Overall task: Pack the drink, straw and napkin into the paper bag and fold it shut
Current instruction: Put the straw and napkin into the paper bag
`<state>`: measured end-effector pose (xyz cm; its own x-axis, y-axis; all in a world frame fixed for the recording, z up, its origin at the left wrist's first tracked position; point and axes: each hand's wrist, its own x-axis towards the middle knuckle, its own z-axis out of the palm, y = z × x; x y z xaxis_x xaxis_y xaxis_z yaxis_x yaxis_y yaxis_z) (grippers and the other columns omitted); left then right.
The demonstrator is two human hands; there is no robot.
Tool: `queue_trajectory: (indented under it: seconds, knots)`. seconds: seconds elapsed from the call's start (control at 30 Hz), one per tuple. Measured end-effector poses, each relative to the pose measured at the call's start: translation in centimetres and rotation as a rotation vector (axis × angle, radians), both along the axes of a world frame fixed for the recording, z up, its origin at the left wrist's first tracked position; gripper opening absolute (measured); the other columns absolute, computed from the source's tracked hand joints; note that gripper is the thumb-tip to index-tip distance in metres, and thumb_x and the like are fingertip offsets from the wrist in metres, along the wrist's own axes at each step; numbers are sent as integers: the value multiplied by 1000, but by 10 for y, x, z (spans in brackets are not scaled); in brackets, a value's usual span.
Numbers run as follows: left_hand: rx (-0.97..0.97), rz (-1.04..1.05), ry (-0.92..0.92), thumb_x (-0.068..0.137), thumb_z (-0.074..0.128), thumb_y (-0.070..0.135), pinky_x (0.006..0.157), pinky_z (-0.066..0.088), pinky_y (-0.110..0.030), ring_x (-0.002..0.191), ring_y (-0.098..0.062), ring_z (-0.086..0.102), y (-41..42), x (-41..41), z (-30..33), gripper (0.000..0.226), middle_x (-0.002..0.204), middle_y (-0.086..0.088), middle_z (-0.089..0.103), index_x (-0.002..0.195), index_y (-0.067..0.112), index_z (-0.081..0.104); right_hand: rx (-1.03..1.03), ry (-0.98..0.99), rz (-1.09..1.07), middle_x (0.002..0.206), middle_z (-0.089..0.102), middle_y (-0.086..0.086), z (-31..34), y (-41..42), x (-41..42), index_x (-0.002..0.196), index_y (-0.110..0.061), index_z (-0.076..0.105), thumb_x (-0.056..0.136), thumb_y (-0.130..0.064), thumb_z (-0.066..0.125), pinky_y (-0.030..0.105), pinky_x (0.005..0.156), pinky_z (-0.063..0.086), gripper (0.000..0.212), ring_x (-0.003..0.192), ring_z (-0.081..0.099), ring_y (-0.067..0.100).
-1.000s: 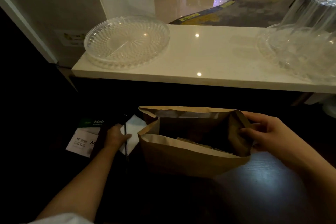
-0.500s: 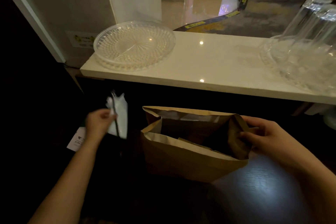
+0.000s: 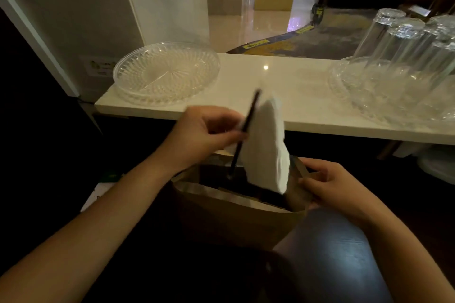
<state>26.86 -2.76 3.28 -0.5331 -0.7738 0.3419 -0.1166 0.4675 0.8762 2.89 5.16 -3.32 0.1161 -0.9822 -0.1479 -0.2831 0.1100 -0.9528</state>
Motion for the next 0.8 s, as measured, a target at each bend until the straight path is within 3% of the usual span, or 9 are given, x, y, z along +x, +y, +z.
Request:
queue_trajectory:
  seconds: [0.13, 0.23, 0.37, 0.5, 0.6, 0.67, 0.73, 0.8]
  knots:
    - [-36, -86, -495, 72, 75, 23, 65, 49, -7, 73, 7, 65, -12, -14, -26, 14, 75, 15, 73, 84, 29, 73, -29, 20, 0, 83, 77, -4, 2, 2, -2, 106, -37, 64, 88, -10, 57, 16, 53, 53, 33, 69, 72, 12]
    - [-119, -139, -793, 72, 75, 29, 58, 47, -5, 68, 13, 61, -17, -20, -38, 13, 68, 22, 65, 85, 25, 73, -44, 28, 7, 90, 74, -16, 4, 4, -4, 99, -46, 62, 87, -5, 55, 13, 56, 54, 43, 77, 71, 6]
    - [-163, -142, -971, 74, 73, 30, 61, 49, -14, 68, 5, 61, -19, -28, -47, 13, 78, 12, 70, 86, 23, 72, -58, 51, 12, 88, 72, -22, 6, 4, -1, 98, -49, 59, 87, -3, 53, 10, 56, 52, 47, 77, 70, 3]
    - [-200, -159, -1092, 74, 73, 31, 63, 51, -19, 76, -1, 62, -19, -30, -59, 23, 94, 7, 73, 97, 26, 70, -73, 65, 15, 86, 75, -3, 6, 1, -3, 106, -40, 61, 88, -2, 53, 13, 58, 54, 43, 76, 72, 8]
    - [-114, -166, -1024, 76, 72, 27, 76, 53, -19, 86, -1, 64, -19, -28, -55, 31, 103, 6, 72, 106, 23, 67, -70, 60, 16, 86, 75, -4, 3, -1, -4, 105, -41, 60, 88, -2, 52, 13, 57, 54, 43, 75, 72, 8]
    - [-70, -151, -887, 77, 70, 29, 77, 52, -15, 84, 5, 64, -18, -19, -41, 28, 98, 11, 72, 105, 29, 67, -63, 46, -5, 84, 75, -7, 0, -2, -5, 105, -37, 61, 88, 0, 51, 12, 53, 52, 42, 72, 72, 8]
    - [-49, -60, -593, 78, 63, 38, 73, 51, -11, 82, 6, 66, -12, -2, -27, 21, 89, 15, 73, 98, 34, 68, -49, 14, -41, 79, 76, -5, -1, -3, -7, 108, -30, 62, 88, 2, 50, 14, 52, 52, 40, 69, 73, 12]
    - [-28, 163, -152, 81, 56, 41, 67, 50, -9, 78, -1, 69, -2, 23, -27, 19, 86, 14, 74, 92, 32, 68, -46, -16, -63, 75, 77, -5, -1, -5, -9, 110, -25, 63, 88, 4, 49, 15, 52, 53, 39, 69, 73, 13]
